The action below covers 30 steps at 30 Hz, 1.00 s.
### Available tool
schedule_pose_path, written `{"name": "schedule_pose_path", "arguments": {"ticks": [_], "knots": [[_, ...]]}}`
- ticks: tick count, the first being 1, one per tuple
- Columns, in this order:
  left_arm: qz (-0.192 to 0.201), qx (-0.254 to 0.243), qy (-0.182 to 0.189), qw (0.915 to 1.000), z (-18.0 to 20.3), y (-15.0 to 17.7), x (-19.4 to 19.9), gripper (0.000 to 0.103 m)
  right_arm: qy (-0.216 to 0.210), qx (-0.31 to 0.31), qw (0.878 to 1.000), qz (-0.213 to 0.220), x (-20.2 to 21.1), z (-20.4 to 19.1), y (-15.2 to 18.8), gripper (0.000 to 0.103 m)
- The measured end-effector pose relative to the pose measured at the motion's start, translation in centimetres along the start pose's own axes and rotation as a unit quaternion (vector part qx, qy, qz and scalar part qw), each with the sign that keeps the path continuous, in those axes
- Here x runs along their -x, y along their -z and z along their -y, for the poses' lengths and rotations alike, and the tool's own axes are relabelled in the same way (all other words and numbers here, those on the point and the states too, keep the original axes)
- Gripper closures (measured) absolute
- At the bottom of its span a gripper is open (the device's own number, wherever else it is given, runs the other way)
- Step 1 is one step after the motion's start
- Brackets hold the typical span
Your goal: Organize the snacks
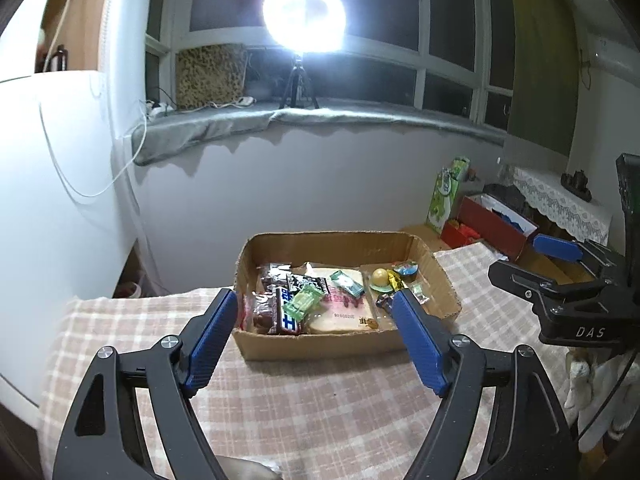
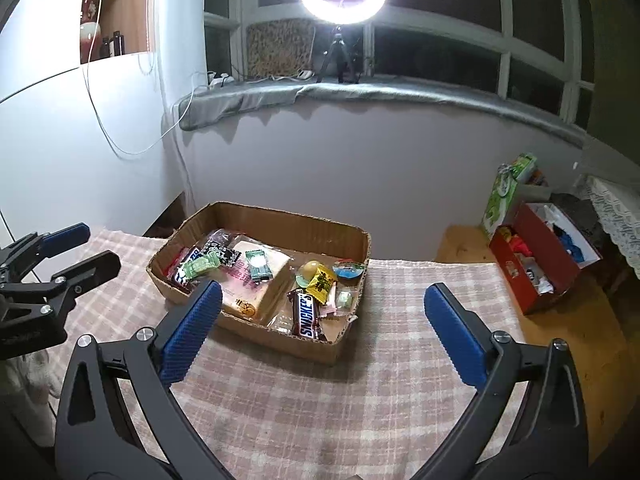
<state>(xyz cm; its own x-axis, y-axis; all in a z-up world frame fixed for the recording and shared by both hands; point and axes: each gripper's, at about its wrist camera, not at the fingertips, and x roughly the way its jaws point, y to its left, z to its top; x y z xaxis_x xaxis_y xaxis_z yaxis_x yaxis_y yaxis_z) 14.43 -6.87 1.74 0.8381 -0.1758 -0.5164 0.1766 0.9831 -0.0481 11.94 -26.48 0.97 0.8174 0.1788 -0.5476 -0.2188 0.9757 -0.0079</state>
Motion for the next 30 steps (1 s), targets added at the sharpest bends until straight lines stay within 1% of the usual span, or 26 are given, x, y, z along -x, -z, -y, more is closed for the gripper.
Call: {"name": "schedule_pose_path", "arguments": {"ticks": [7,15,30], "knots": [[0.006,0.015,-0.002,0.9999,-0.5,0.3,1.3,0.023,0.001,0.004,1.0,0.011,1.4,-0.7,0.0,0.0],[0.014,0.015,-0.006,0.9998,-0.2,0.4,2.4,0.023,0.008,0.02,0.999,0.023,2.5,-1.7,-0.1,0.0],[0.021,0.011,-0.006,0.9997,0.2,0.3,3.2,0.023,0.008,0.022,0.999,0.025,2.9,-1.6,-0.2,0.0]]}}
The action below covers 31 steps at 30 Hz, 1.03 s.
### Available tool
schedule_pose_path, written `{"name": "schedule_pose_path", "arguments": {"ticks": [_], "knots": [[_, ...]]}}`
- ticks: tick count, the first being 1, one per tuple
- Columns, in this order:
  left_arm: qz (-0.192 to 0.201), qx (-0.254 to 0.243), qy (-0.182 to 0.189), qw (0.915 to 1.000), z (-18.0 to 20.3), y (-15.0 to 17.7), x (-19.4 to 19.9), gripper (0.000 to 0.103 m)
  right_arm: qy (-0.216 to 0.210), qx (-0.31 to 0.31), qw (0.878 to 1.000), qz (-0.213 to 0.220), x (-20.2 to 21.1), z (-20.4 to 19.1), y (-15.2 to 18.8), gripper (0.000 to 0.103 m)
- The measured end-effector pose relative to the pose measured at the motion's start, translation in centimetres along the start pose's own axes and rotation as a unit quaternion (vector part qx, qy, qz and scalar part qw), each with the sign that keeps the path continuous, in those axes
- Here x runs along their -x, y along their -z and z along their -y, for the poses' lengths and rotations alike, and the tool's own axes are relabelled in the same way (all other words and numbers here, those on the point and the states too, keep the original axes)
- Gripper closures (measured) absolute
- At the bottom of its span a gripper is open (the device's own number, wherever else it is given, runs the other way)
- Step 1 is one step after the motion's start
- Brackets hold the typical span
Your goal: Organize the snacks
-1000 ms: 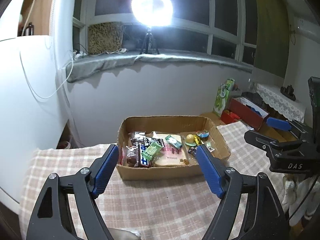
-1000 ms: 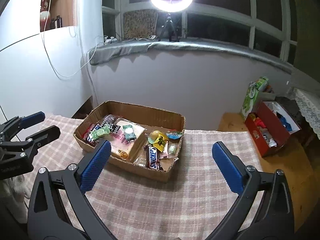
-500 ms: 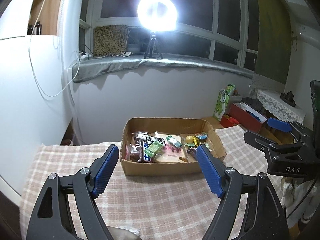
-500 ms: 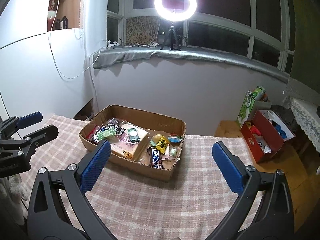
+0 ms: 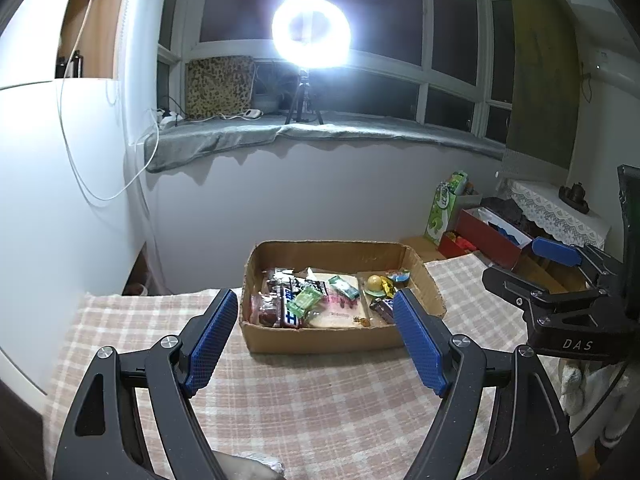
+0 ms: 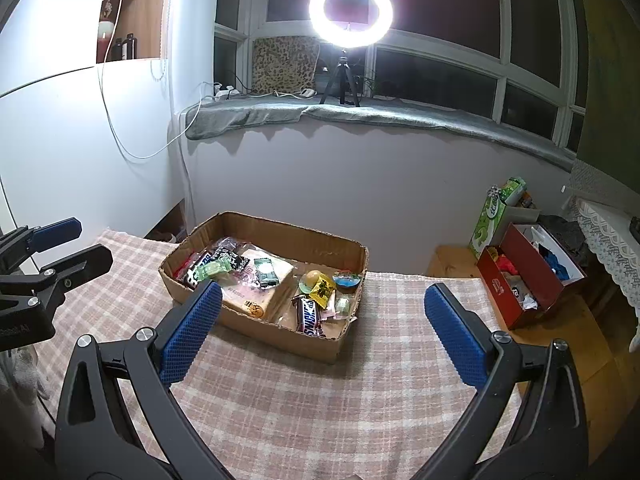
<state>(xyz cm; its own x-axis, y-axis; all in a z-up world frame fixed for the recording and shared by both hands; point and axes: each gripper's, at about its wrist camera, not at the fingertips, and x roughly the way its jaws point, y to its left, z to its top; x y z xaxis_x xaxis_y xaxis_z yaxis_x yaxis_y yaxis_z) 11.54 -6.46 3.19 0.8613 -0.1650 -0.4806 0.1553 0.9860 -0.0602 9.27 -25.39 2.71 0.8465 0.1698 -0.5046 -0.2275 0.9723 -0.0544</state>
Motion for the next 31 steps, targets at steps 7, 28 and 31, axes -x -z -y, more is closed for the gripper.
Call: {"name": "schedule_pose_path", "arguments": {"ticks": [7,28,31], "knots": [[0.002,0.0,-0.001,1.0,0.0,-0.1,0.2,0.023,0.006,0.008,1.0,0.007,0.7,0.1,-0.2,0.0],[0.009,0.003,0.005,0.9999,0.0,-0.3,0.8,0.023,0.006,0.008,1.0,0.007,1.1,-0.1,-0.3,0.0],[0.011,0.001,0.005,0.9999,0.0,-0.3,0.8,0.023,0.007,0.007,1.0,0.007,1.1,0.0,-0.3,0.0]]}}
